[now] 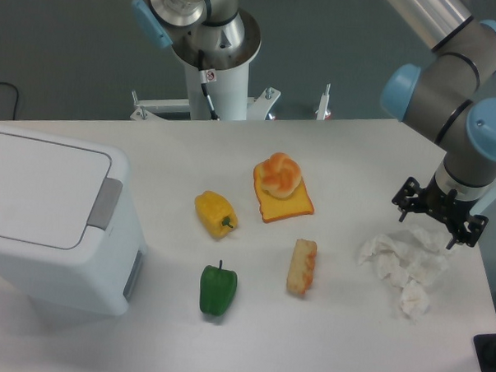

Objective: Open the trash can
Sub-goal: 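Move the gripper from the tissue toward the yellow pepper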

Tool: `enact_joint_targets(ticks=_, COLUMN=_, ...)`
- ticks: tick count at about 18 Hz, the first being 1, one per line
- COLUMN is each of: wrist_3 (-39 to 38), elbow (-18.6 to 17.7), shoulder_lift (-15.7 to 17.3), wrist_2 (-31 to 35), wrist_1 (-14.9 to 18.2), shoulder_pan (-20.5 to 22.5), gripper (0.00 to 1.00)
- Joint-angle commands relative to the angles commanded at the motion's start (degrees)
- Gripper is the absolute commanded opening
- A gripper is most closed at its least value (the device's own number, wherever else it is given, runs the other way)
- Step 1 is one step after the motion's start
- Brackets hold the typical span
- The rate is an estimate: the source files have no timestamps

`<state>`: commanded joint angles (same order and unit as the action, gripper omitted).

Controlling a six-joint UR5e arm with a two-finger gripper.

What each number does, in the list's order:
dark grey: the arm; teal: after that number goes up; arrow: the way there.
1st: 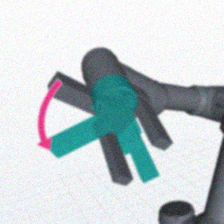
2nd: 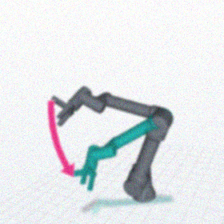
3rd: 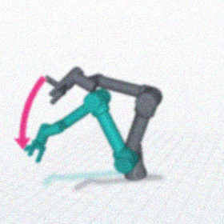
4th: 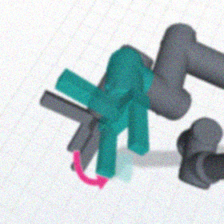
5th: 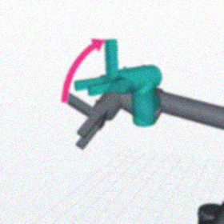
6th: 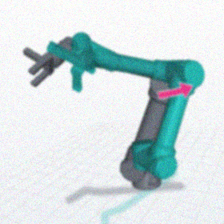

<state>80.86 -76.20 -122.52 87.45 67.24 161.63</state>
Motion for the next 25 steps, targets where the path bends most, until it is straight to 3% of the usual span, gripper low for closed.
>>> enact_joint_targets(ticks=8, wrist_3=-0.2, elbow=0.0, shoulder_lift=-0.1, wrist_2=-0.1, wrist_1=-0.2, shoulder_pan=-0.7, gripper=1.00)
enact_joint_targets(ticks=11, wrist_3=-1.4, elbow=-1.3, shoulder_lift=0.2, wrist_2=-0.4, wrist_1=-1.8, shoulder_pan=-0.8, gripper=1.00)
enact_joint_targets(ticks=14, wrist_3=-10.3, elbow=-1.9, shoulder_lift=1.2, wrist_2=-0.3, wrist_1=-4.0, shoulder_pan=-2.9, gripper=1.00)
enact_joint_targets(ticks=20, wrist_3=-18.6, elbow=-2.3, shoulder_lift=5.0, wrist_2=-0.4, wrist_1=-3.7, shoulder_pan=-6.8, gripper=1.00)
enact_joint_targets(ticks=25, wrist_3=-33.5, elbow=-2.4, shoulder_lift=8.1, wrist_2=-3.2, wrist_1=-3.2, shoulder_pan=-12.3, gripper=1.00)
